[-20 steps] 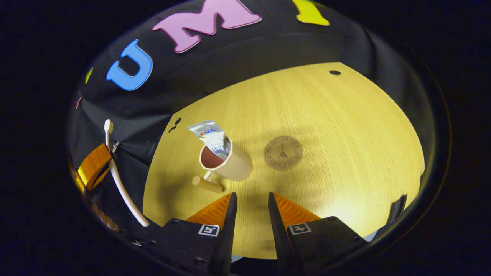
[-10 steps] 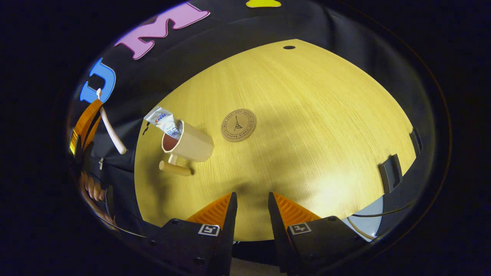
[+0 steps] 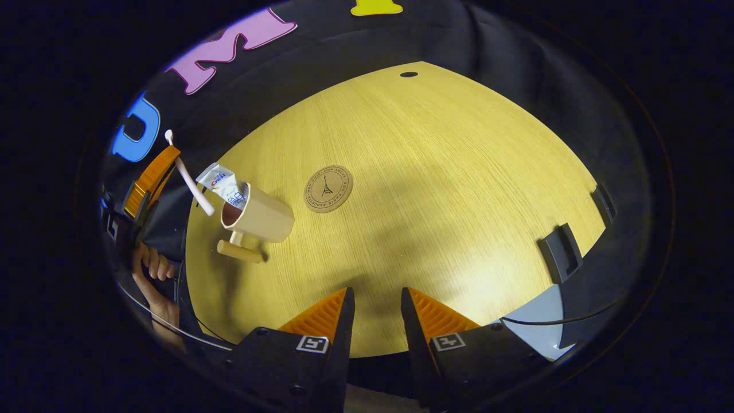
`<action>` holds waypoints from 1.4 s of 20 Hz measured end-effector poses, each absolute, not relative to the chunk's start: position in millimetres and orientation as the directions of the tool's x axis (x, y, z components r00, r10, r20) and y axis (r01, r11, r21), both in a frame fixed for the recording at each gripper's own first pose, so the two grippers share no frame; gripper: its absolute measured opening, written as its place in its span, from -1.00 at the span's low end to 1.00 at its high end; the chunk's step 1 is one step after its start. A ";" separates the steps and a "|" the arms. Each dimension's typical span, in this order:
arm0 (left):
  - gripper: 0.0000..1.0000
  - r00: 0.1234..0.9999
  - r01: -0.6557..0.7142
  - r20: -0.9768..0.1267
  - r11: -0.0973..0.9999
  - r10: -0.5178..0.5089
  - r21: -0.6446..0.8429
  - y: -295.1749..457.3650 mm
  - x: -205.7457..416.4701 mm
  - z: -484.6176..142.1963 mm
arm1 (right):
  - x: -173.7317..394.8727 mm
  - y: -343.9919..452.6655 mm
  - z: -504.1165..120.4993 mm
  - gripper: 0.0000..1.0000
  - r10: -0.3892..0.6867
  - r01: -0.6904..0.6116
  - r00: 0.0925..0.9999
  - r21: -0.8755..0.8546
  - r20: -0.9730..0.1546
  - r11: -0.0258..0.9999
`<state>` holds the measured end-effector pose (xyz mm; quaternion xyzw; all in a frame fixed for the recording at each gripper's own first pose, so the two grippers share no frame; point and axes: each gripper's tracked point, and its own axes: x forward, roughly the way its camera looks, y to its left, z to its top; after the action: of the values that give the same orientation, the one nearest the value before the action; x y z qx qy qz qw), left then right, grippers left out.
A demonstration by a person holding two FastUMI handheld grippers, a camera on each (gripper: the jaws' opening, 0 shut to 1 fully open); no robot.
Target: Put the toothbrush and toothpaste on the desktop into the cup, then pick up the cup and place it on the coaster on the desktop.
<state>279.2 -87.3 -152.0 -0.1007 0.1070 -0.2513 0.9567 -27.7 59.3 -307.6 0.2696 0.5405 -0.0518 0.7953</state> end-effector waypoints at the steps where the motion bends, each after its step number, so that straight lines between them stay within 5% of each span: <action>1: -0.88 0.856 0.454 -0.148 0.858 -0.495 -0.241 -86.7 281.1 -154.8 | -28.0 57.4 -307.4 0.00 0.198 0.369 0.418 0.365 -0.887 0.854; 17: -0.73 0.803 0.512 -0.265 0.846 -0.533 -0.149 -101.3 249.2 -202.1 | -45.9 25.1 -283.7 0.00 0.114 0.464 0.506 0.381 -0.855 0.800; 21: -0.52 0.769 0.520 -0.335 0.838 -0.544 -0.165 -99.5 224.9 -206.3 | -41.9 29.9 -271.8 0.00 0.150 0.435 0.512 0.405 -0.846 0.804; 22: -0.23 0.761 0.518 -0.357 0.839 -0.541 -0.167 -97.1 217.6 -208.6 | -40.1 31.3 -270.5 0.00 0.157 0.423 0.514 0.409 -0.843 0.809; 24: -0.43 0.745 0.507 -0.408 0.845 -0.528 -0.169 -89.7 201.9 -213.3 | -33.2 34.5 -269.4 0.00 0.184 0.399 0.514 0.423 -0.838 0.814; 25: -0.17 0.742 0.493 -0.434 0.854 -0.511 -0.165 -83.1 193.2 -214.2 | -30.7 38.0 -268.3 0.00 0.200 0.383 0.514 0.432 -0.834 0.816; 28: 0.16 0.717 0.446 -0.534 0.883 -0.449 -0.144 -66.0 167.2 -223.9 | -28.0 43.6 -275.0 0.00 0.231 0.338 0.499 0.433 -0.835 0.836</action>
<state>167.2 -66.0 -223.9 -0.0022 0.2885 -0.2416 0.9265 -28.0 43.6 -275.0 0.2847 0.4994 -0.0329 0.8176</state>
